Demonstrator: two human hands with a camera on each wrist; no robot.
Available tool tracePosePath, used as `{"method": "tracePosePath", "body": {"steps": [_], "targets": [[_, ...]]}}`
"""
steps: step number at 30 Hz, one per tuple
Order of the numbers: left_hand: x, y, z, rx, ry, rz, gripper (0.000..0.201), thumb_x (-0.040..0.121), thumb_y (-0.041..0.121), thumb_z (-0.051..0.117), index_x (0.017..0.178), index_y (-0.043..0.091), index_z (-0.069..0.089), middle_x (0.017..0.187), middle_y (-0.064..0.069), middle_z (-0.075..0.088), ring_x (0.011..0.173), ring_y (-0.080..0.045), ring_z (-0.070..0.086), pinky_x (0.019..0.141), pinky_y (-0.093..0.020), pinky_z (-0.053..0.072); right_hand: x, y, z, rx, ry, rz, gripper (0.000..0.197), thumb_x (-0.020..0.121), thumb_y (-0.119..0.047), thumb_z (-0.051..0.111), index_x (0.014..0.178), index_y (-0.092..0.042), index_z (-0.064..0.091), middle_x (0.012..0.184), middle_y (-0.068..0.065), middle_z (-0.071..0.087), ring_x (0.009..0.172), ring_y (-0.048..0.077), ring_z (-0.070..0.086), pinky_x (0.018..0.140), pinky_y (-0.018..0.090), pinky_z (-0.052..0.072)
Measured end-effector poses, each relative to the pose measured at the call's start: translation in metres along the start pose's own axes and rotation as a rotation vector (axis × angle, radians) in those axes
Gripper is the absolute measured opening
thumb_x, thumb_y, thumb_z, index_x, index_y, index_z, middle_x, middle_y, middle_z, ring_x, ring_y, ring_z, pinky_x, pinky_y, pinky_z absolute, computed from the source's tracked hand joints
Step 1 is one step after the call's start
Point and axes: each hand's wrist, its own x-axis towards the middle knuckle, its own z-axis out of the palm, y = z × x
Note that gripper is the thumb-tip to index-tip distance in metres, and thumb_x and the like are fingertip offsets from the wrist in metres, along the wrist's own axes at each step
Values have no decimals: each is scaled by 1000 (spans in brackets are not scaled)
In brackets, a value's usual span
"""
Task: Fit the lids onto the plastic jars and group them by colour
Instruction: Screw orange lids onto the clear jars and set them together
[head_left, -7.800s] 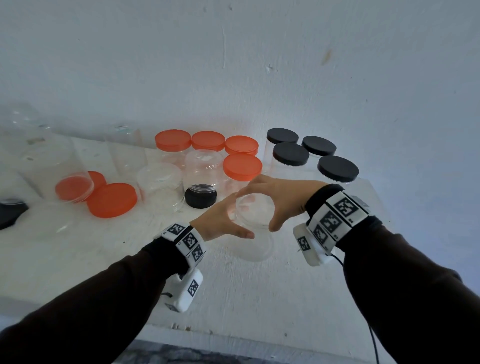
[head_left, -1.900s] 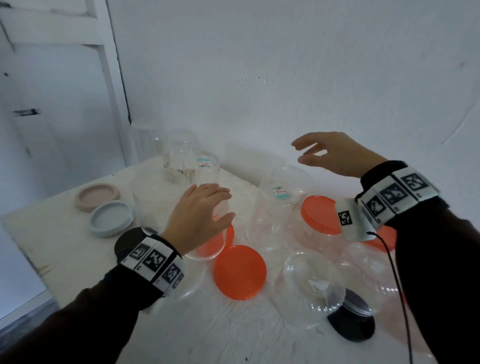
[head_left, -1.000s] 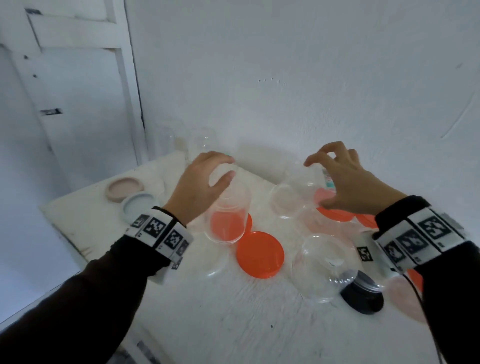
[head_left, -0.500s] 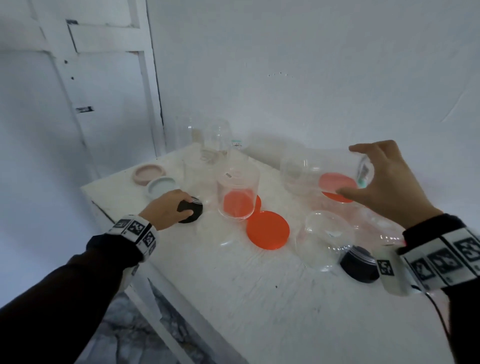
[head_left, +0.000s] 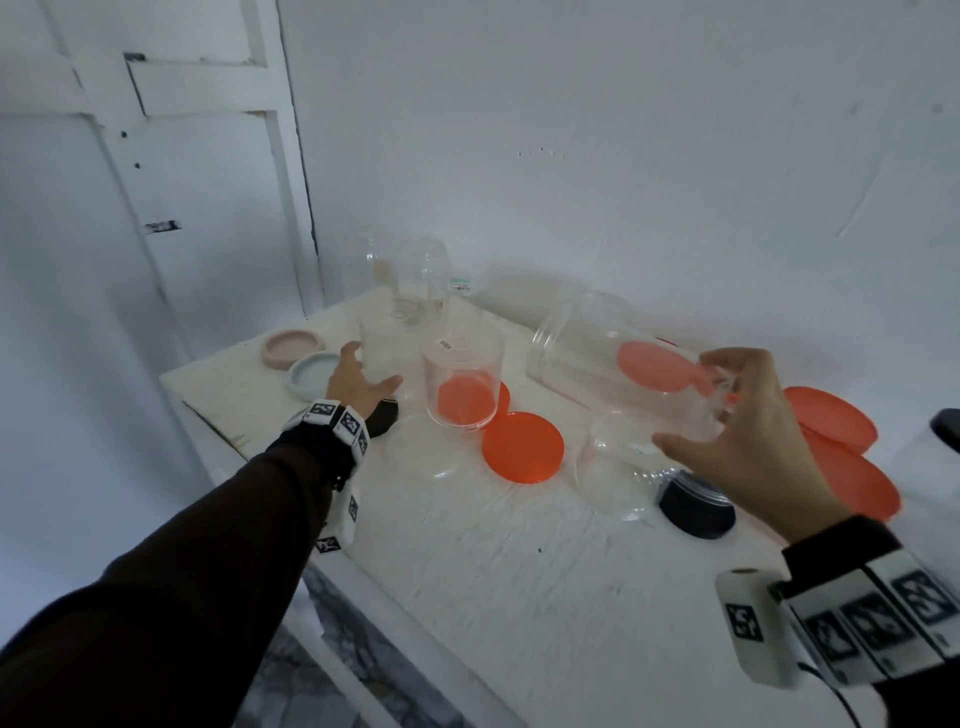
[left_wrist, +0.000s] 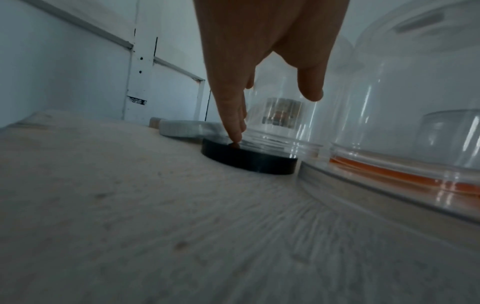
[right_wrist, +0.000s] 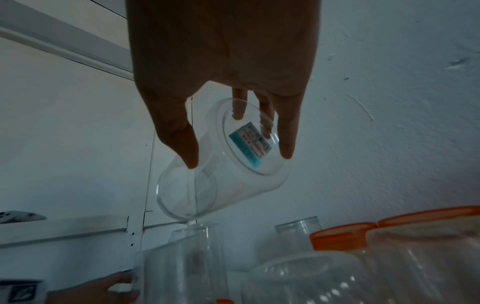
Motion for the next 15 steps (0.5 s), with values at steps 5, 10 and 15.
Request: {"method": "tracePosePath", "body": {"steps": [5, 10, 15], "targets": [[4, -1, 4, 15, 47, 11, 69, 79, 24, 72, 133, 3, 35, 129, -20, 53, 116, -33, 52, 98, -37, 37, -23, -8, 3, 7, -21, 5, 76, 58, -9, 84, 119, -13, 39, 115, -3, 38, 100, 13, 45, 83, 28, 41], [10, 3, 5, 45, 38, 29, 69, 79, 25, 72, 134, 2, 37, 127, -21, 52, 118, -34, 49, 97, -37, 36, -34, -15, 11, -41, -83, 29, 88, 58, -14, 84, 133, -22, 41, 118, -5, 31, 94, 15, 47, 80, 28, 42], [19, 5, 8, 51, -18, 57, 69, 77, 26, 74, 133, 6, 38, 126, -21, 50, 115, -32, 48, 95, -35, 35, -40, -25, 30, 13, -84, 87, 85, 57, -20, 86, 130, -22, 44, 117, -7, 34, 106, 12, 45, 80, 19, 39]]}}
